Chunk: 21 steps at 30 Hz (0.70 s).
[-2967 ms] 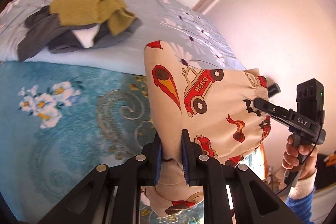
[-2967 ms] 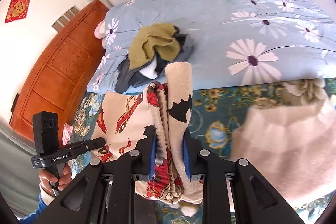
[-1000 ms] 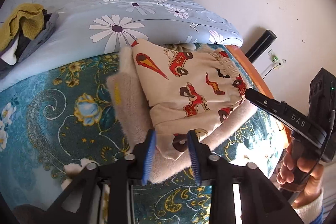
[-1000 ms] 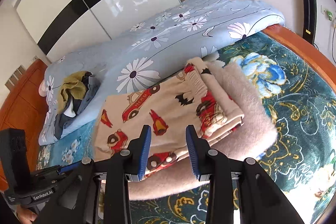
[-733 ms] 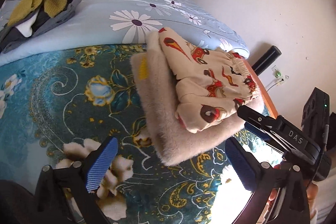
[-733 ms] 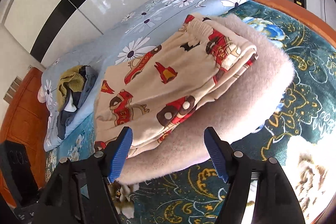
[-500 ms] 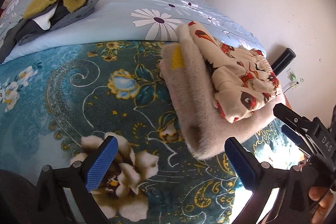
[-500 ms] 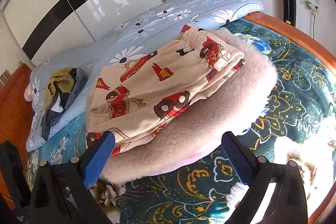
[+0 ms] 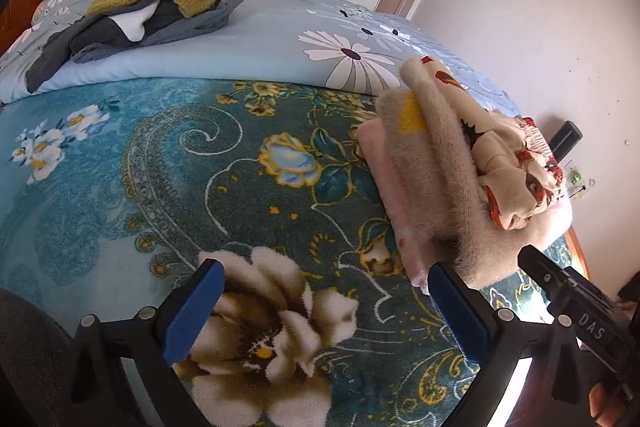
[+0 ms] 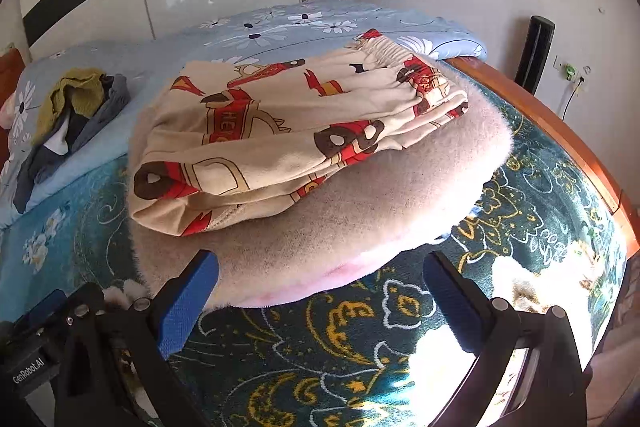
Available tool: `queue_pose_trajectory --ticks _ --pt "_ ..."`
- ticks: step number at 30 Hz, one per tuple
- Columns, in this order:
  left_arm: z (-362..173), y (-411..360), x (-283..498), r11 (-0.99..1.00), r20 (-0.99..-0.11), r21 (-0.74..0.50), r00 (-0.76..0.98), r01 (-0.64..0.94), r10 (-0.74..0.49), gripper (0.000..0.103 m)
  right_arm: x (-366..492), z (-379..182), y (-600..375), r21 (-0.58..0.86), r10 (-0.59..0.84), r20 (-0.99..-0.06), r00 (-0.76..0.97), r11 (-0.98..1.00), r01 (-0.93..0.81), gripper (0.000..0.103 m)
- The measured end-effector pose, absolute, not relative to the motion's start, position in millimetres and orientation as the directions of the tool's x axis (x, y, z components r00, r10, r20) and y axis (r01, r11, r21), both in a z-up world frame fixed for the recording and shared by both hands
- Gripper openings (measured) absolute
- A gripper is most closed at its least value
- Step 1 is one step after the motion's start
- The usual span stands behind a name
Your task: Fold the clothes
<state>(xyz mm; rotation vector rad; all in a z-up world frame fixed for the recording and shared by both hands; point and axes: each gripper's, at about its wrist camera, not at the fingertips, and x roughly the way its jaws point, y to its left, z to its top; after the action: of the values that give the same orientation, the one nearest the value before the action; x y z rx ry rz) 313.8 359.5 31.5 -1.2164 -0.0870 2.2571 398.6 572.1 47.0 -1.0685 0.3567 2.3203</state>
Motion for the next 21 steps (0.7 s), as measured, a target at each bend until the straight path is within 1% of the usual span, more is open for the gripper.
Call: queue_pose_trajectory --ticks 2,5,13,21 --pt "30.2 362.3 315.2 -0.832 -0.748 -0.295 -0.429 -0.469 0.507 0.103 396.8 47.3 568.0 -0.005 0.378 -0.762 -0.525 -0.815 -0.579 0.102" --pt "24.0 369.4 316.2 -0.827 -0.769 -0.27 -0.407 -0.493 0.493 0.103 395.4 46.3 565.0 -0.029 0.395 -0.767 -0.506 -0.809 -0.587 0.102" --pt "21.9 366.9 316.0 -0.822 -0.774 -0.299 -0.381 -0.485 0.506 0.103 391.6 44.4 556.2 -0.05 0.4 -0.783 -0.476 -0.804 -0.593 0.102" --pt "28.5 367.4 323.3 -0.799 -0.762 -0.297 -0.375 -0.522 0.528 0.103 392.2 49.8 551.1 -0.037 0.41 -0.786 -0.463 -0.779 -0.626 0.102"
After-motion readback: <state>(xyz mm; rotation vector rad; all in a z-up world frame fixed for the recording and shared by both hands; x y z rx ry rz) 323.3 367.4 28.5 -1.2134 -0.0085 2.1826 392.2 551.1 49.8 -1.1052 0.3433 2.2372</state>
